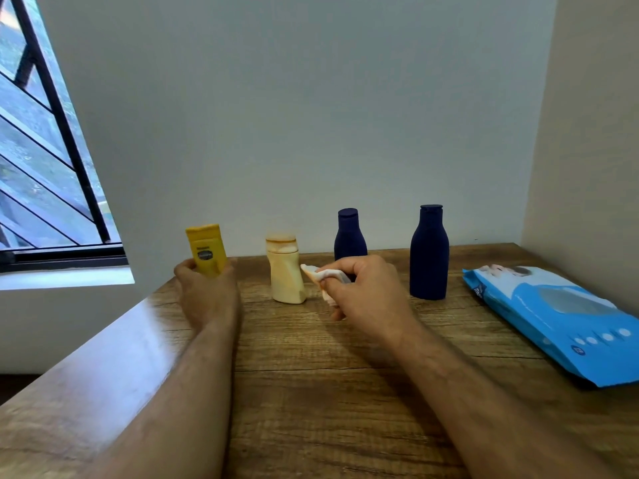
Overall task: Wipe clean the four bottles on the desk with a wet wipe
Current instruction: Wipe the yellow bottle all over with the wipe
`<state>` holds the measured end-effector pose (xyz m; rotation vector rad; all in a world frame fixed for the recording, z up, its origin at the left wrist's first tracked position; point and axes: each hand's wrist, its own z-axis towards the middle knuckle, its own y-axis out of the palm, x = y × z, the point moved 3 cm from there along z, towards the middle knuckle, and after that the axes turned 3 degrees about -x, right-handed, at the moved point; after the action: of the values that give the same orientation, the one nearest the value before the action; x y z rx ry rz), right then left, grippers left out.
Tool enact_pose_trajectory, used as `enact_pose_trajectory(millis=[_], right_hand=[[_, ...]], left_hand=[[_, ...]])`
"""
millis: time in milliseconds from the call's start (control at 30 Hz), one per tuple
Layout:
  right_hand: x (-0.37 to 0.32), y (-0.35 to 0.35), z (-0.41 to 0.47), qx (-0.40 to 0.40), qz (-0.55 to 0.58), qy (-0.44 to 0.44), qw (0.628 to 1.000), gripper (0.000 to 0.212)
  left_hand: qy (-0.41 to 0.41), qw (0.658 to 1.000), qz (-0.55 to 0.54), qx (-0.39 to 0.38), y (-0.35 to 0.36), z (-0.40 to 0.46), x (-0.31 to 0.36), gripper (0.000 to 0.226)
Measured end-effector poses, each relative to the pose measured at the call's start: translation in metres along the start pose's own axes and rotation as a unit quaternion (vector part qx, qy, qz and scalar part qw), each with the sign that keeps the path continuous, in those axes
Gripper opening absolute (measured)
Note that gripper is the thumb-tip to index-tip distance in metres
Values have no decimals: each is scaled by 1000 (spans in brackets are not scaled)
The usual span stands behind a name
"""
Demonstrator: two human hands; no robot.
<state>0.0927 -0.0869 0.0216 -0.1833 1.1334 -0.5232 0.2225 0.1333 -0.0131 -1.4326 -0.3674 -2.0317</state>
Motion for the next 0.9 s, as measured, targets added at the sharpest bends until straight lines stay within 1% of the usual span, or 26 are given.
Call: enact_pose_trajectory(millis=[67,133,233,300,333,433,500,533,600,667,700,733,767,800,867,900], right_hand=[[-4,-3,-1,35,4,-27,999,18],[-9,-7,-1,86,22,-60,994,17],[-14,-16,-1,171,47,-102,979,20],[-16,-22,-3,222,41,-134,965,20],[-18,-24,-4,241,33,-150,958,20],[-26,-28,-9,272,-1,-205,940,22],[-28,-28,-11,269,-15,-223,937,26],[-27,-27,-10,259,-21,-225,939,27],[-24,-24,-8,227,-38,-215,949,31],[-19,-21,-4,203,-54,-190,959,33],[-17,-21,-2,199,-55,-178,962,33],[-15,-22,0,198,-56,-172,963,32],[-14,-23,1,192,-62,-175,964,31],[-13,-22,1,170,-77,-183,965,30],[-15,-15,-1,63,-117,-200,971,28],[-15,-8,-4,5,-144,-205,968,28]], left_hand=[[44,999,-16,11,-5,-8,19,64],[133,991,-34,5,-9,-27,44,64],[249,966,-38,-58,-8,-67,75,57],[282,954,-25,-101,-4,-89,86,49],[284,950,-25,-131,-2,-96,89,46],[248,938,-48,-236,10,-105,87,42],[206,931,-93,-288,13,-108,88,39],[184,921,-125,-319,15,-110,89,37],[138,888,-200,-392,18,-118,92,38],[95,846,-271,-450,19,-122,93,41],[76,822,-307,-473,21,-122,92,39],[58,801,-343,-487,22,-122,92,36],[31,788,-374,-488,24,-120,91,34],[-8,785,-393,-478,25,-118,89,38],[-99,793,-417,-432,28,-112,84,55],[-125,792,-430,-415,29,-108,82,59]])
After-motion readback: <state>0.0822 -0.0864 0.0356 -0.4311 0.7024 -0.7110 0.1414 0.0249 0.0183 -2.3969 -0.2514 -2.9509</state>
